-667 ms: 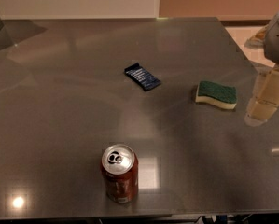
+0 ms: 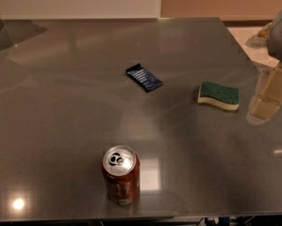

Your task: Move coke can near rxbar blueberry

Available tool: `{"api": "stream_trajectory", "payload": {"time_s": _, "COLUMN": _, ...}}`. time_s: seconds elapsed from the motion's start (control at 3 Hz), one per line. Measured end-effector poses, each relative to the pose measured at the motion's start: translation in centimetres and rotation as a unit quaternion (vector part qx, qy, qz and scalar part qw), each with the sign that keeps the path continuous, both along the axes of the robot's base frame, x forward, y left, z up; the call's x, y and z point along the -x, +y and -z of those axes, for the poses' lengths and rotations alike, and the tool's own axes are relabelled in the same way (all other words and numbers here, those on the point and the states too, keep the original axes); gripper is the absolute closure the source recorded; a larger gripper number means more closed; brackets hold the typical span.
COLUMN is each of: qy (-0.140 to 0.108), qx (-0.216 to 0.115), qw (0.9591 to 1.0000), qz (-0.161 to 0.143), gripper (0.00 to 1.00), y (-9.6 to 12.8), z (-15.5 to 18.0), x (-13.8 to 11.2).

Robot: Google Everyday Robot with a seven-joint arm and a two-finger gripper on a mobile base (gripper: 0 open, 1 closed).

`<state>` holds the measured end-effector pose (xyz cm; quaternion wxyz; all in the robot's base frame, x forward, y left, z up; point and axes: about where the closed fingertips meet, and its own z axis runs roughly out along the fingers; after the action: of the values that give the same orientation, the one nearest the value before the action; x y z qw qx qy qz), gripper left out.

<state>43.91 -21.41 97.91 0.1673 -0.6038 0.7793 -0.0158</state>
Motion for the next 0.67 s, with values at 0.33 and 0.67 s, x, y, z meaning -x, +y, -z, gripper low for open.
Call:
{"api": "stream_trajectory", "payload": {"time_s": 0.33, "qy": 0.009, "qx": -0.048, "qw": 0.9982, "qz": -0.035, "gripper": 0.00, "y": 2.2, "z": 0.1, "x": -0.1}}
{"api": "stream_trajectory", "payload": {"time_s": 0.67, "qy": 0.017, "qx": -0.102, "qw": 0.9900, "qz": -0.096, "gripper": 0.00, "y": 6.5, "z": 0.6, "x": 1.0}}
